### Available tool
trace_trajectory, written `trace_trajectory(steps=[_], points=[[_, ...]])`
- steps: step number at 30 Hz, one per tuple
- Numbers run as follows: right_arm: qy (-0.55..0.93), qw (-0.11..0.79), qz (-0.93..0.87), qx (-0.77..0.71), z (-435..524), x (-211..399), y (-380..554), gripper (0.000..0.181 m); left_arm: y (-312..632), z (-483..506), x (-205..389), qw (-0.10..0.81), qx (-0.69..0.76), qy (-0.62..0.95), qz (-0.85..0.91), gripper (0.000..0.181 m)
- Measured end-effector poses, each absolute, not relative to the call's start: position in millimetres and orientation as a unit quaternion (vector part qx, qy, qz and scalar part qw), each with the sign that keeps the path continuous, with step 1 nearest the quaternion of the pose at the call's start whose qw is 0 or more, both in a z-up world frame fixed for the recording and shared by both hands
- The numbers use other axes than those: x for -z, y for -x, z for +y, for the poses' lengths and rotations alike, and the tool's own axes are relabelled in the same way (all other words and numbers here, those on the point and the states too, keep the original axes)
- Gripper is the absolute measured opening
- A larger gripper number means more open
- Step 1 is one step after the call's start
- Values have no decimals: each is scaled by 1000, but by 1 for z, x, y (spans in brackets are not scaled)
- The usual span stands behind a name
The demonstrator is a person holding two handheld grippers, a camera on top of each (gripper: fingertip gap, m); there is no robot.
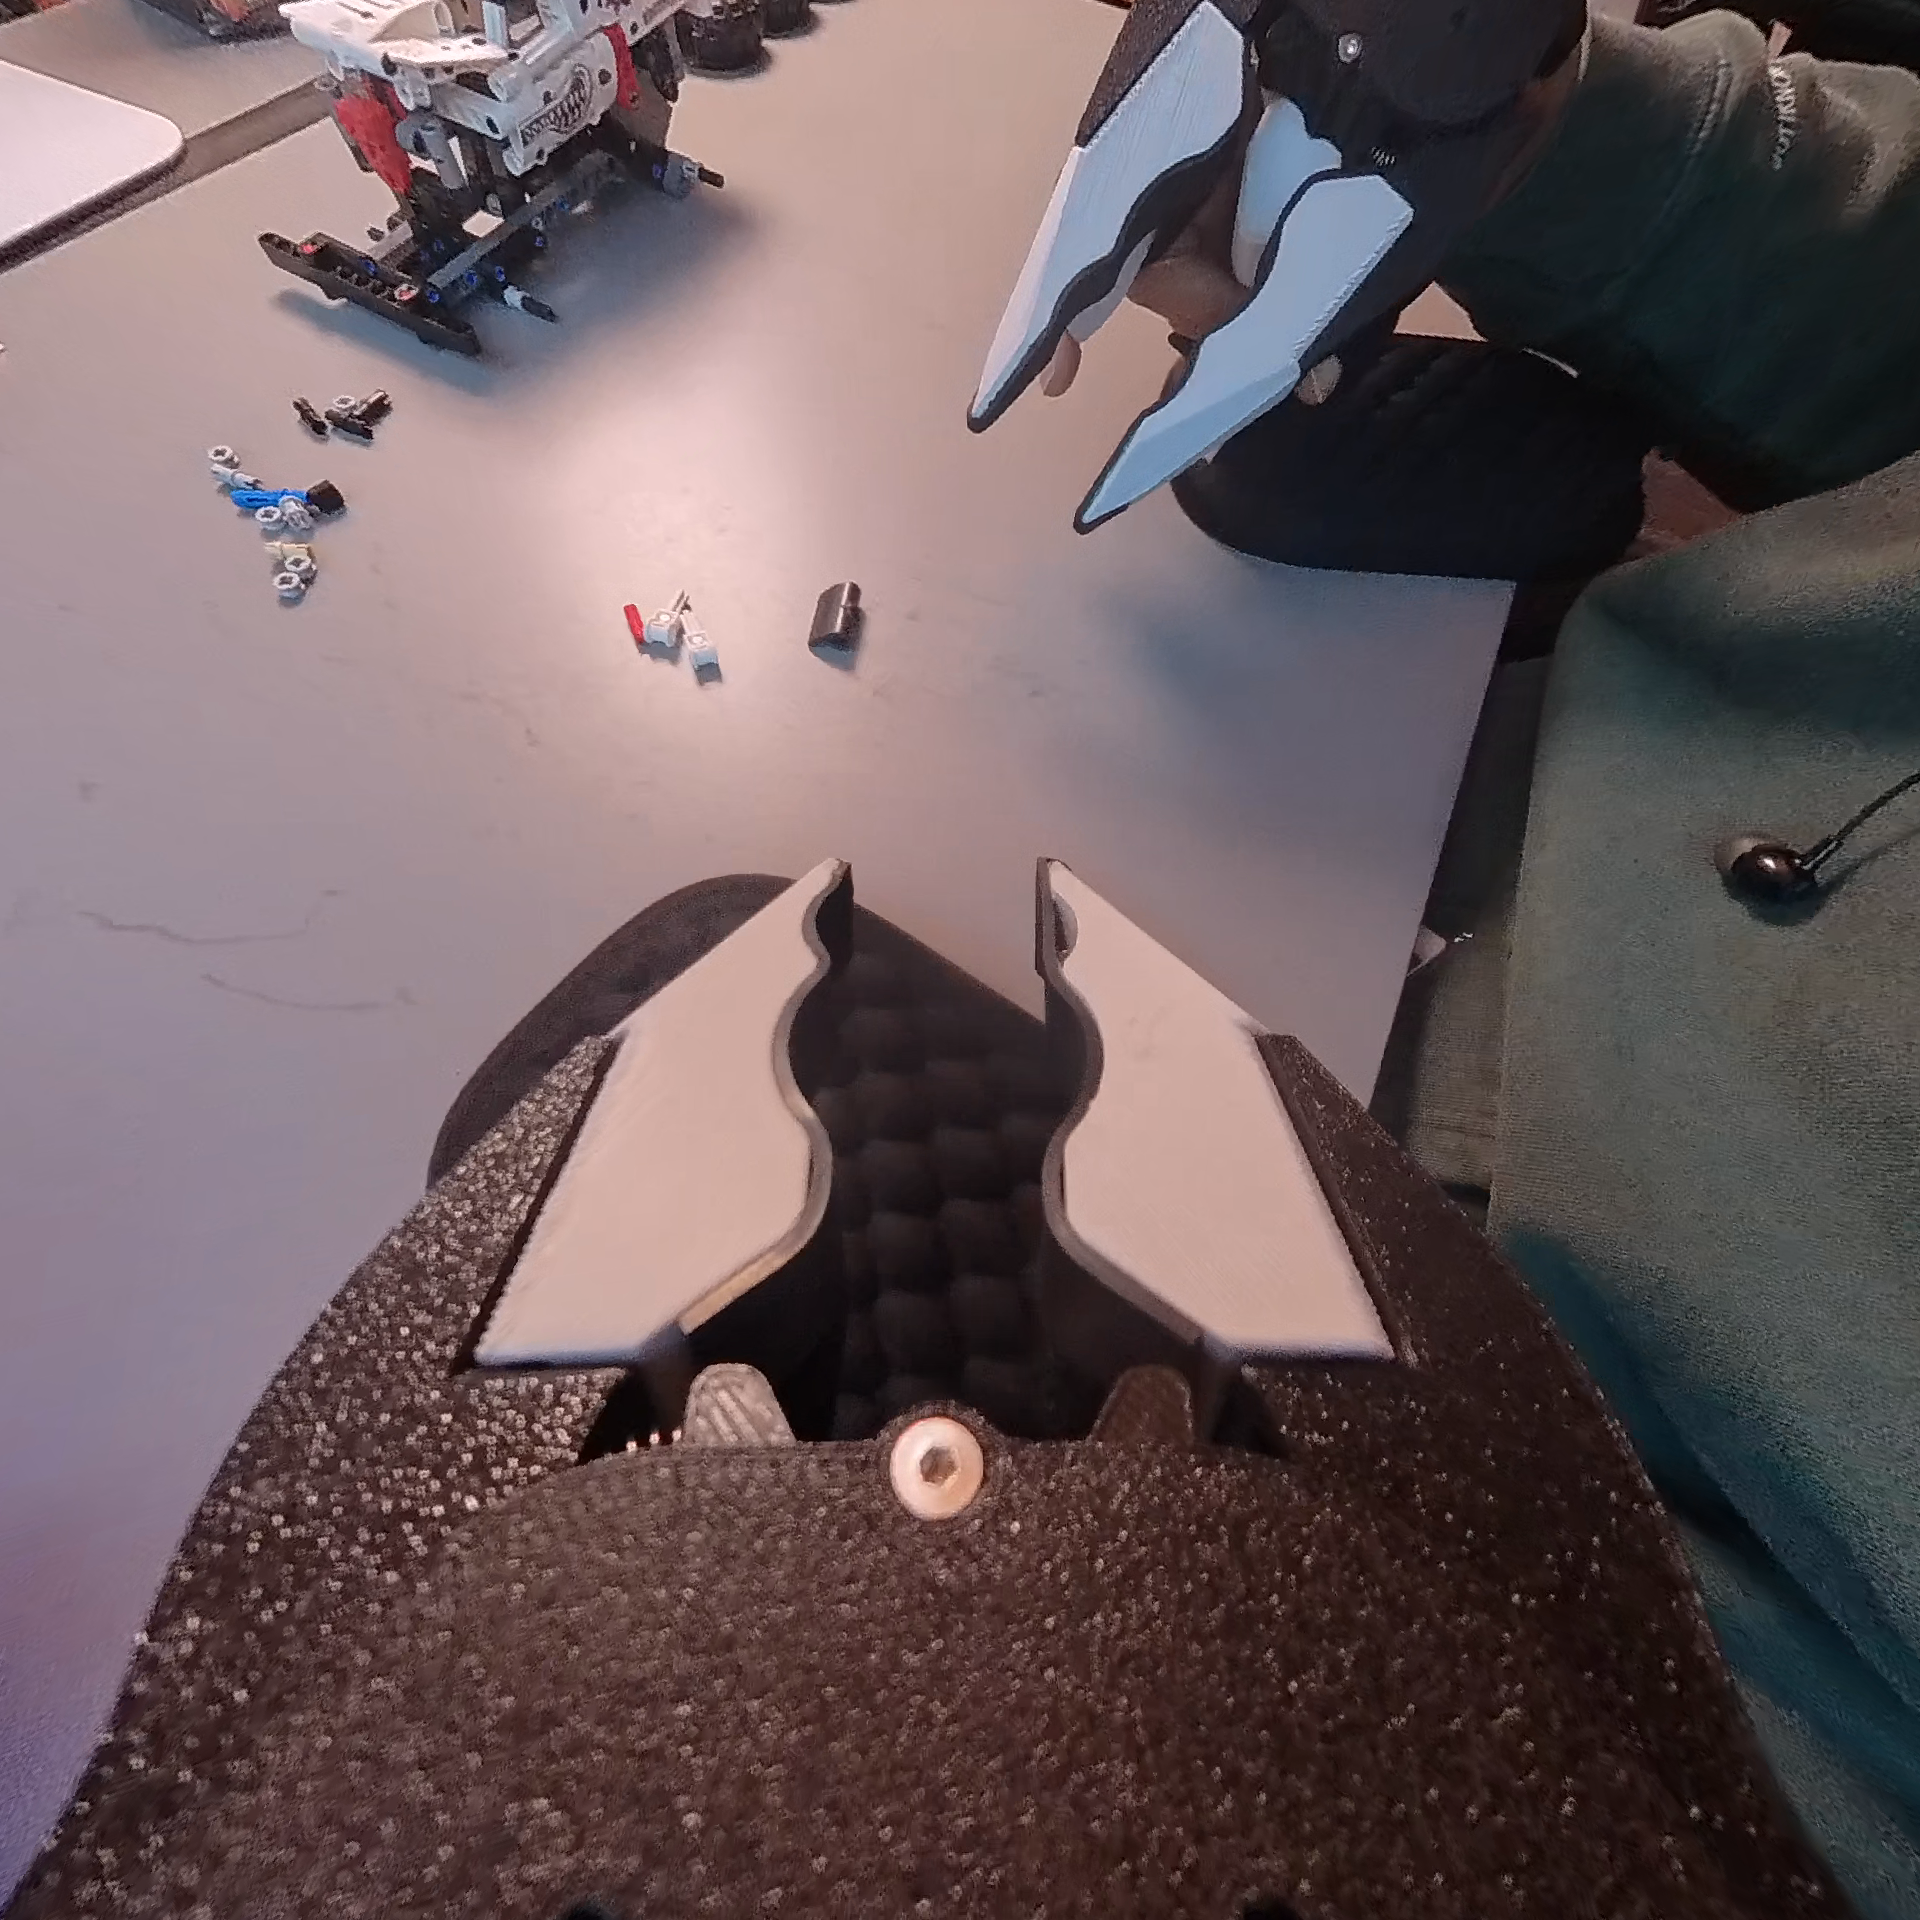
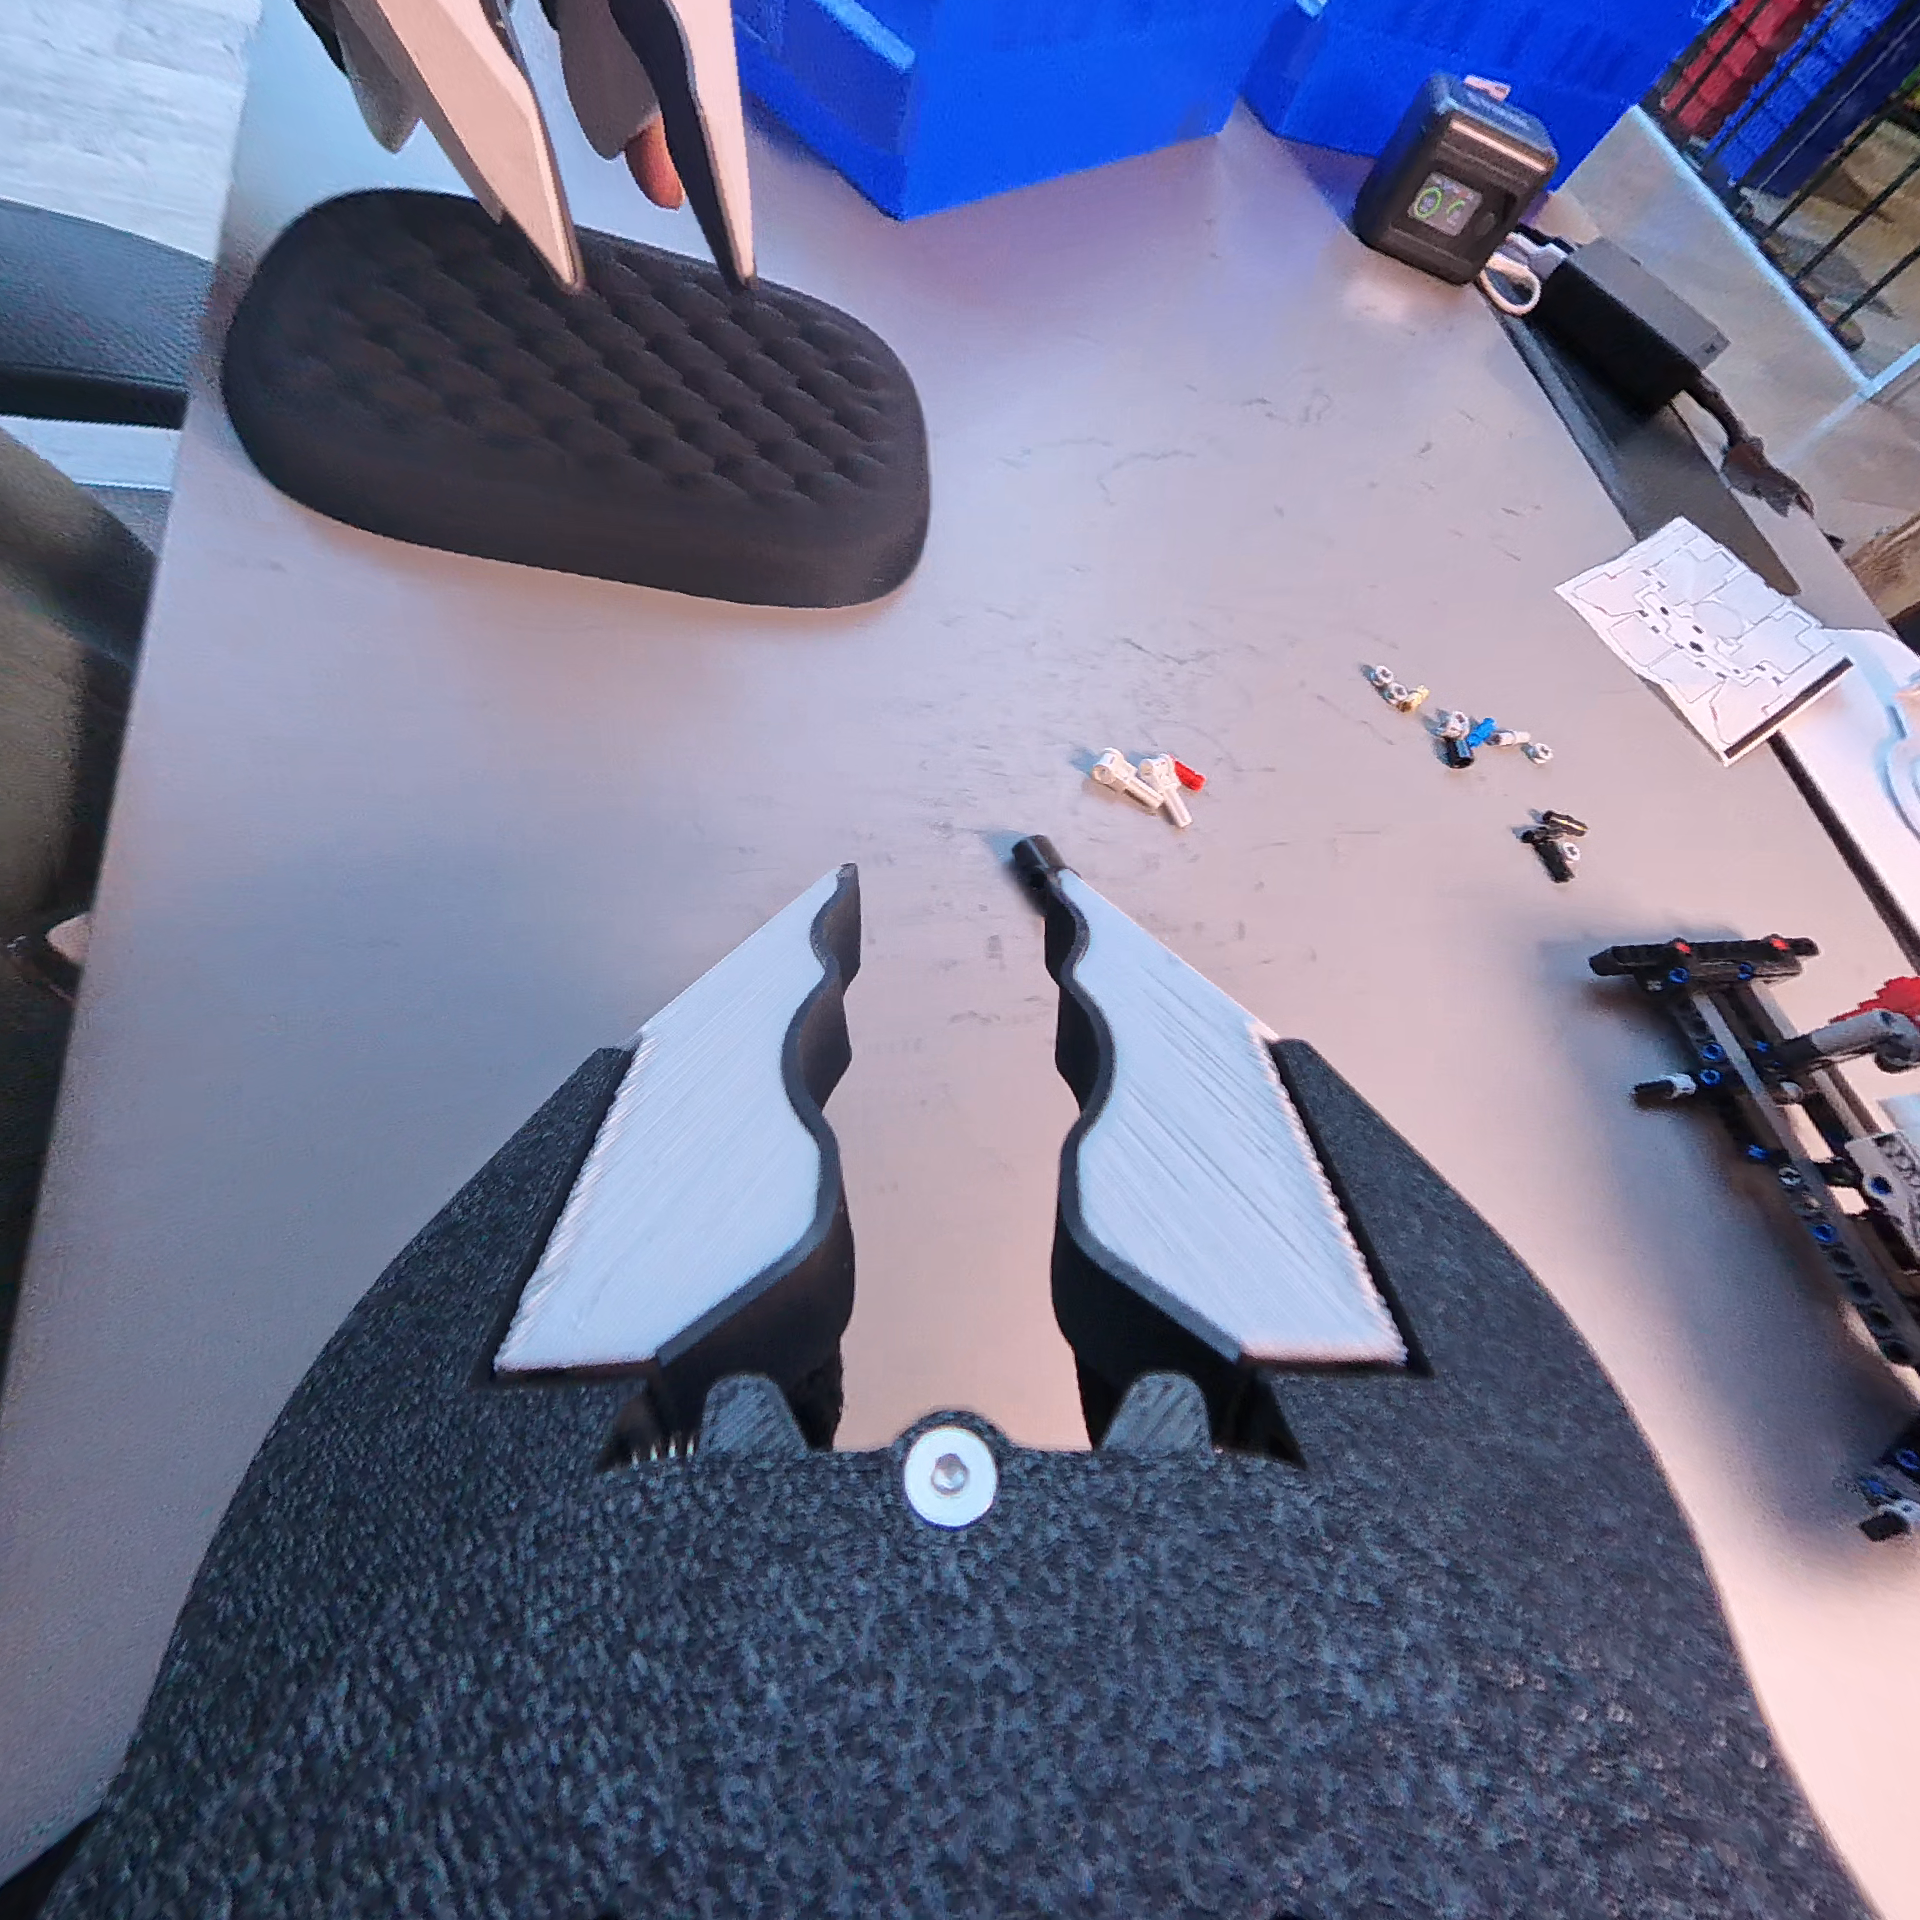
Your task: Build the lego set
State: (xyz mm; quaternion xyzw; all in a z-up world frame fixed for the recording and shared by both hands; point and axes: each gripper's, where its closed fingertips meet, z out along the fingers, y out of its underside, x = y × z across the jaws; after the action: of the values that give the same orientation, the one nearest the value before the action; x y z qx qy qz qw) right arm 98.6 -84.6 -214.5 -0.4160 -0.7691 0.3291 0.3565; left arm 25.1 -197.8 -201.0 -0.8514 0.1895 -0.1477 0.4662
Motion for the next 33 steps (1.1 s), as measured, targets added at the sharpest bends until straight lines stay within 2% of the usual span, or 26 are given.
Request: trace_trajectory(steps=[15,23,25,29,33], points=[[362,320,-775,-408,-184,189,-144,34,-92,-260,194,458,186,832,251,33],[313,228,-819,-423,-274,221,-181,34,-130,-298,216,432,214,829,282,39],[291,195,-826,-442,-295,219,-194,39,-135,-307,217,427,226,827,288,43],[279,162,-828,-458,-310,215,-206,28,-155,-330,210,400,298,810,307,49],[276,151,-831,-459,-310,215,-206,29,-191,-372,199,349,404,759,372,25]])
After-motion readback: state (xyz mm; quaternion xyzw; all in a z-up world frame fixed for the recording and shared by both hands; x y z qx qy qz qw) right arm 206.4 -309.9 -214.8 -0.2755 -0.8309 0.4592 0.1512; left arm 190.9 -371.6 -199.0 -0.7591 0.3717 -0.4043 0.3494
